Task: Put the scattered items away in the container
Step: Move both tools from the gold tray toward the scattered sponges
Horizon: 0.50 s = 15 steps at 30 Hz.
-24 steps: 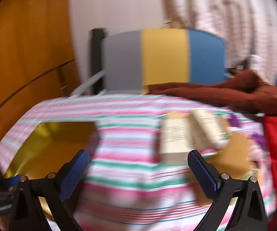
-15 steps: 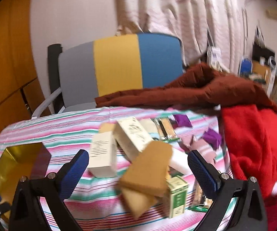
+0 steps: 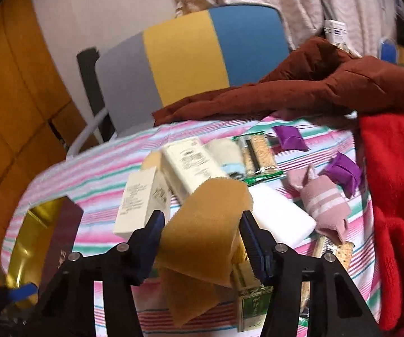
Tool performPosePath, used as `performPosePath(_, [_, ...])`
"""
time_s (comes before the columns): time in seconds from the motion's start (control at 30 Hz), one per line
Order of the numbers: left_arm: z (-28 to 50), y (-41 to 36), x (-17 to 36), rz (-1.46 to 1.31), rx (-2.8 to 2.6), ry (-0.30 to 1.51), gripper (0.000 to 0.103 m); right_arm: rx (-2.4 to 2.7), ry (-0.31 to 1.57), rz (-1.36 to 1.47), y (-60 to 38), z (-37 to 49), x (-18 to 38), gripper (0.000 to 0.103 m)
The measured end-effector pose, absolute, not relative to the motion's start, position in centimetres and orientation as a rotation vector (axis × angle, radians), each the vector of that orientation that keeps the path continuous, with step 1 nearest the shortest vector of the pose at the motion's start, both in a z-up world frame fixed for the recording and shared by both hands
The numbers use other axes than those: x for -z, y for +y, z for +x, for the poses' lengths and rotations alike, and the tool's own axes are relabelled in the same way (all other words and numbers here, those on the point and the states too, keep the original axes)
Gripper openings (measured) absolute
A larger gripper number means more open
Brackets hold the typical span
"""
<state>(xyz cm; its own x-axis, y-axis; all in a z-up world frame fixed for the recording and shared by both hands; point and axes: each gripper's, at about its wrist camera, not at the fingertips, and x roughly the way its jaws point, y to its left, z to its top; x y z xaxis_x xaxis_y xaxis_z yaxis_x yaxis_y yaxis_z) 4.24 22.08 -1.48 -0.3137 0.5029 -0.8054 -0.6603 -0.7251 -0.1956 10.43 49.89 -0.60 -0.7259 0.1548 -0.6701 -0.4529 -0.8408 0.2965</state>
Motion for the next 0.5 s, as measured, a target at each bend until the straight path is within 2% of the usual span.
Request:
performPosePath(0.1, [4.2,24.6,2.0,-1.205,-1.988,0.188,0.061,-2.556,0.712,-0.882,50.6,11.1,0.3,0.056])
performPosePath(0.3, [4.3,29.6,2.7,-1.211,-1.865,0.168,0.063,-2.543,0.726,-0.784,51.3,12.1,-0.6,0.056])
performPosePath(0.4, [4.3,31.8,2.8,-1.203,-1.837,0.176,0.073,-2.545,0.728,-0.714,51.7,12.8,-1.3,0.056])
performPosePath(0.5, [3.9,33.8,3.0,-1.205,-1.827,0.180,0.075,-2.554,0.711,-0.634,51.9,13.5,-2.2,0.056])
